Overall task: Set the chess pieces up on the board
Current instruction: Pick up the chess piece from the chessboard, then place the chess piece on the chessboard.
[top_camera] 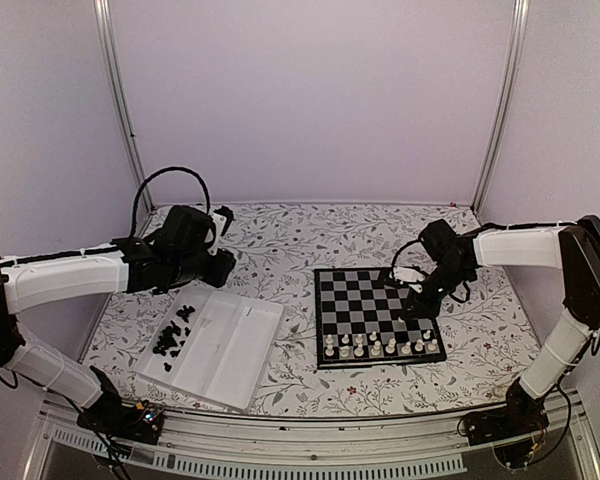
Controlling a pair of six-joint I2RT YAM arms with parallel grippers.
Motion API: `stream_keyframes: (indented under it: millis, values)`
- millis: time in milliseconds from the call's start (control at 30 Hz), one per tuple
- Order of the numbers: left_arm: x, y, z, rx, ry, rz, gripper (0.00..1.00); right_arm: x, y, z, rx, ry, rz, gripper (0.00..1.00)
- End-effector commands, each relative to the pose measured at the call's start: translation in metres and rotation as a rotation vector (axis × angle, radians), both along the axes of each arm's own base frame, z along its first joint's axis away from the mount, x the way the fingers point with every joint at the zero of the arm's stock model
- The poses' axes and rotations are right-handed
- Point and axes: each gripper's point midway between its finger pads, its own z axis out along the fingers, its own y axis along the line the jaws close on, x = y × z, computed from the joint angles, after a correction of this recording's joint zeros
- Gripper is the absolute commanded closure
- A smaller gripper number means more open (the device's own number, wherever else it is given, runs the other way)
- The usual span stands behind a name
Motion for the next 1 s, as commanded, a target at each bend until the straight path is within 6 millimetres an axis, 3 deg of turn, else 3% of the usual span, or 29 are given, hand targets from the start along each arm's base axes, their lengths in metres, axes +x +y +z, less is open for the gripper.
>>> stream_keyframes:
  millis: [0,467,967]
  values:
    - [0.004,-0.003,0.004,-0.013,0.003,0.004,0.54,-0.004,-0.004,0.012,-0.016,-0.028,0.001,0.95]
    - [0.003,-0.006,0.0,-0.012,0.016,-0.004,0.53,-0.047,-0.025,0.011,-0.047,0.021,0.042,0.94]
    - [0.003,-0.006,-0.004,-0.002,0.026,-0.003,0.53,-0.054,-0.021,0.001,-0.032,0.068,0.068,0.91]
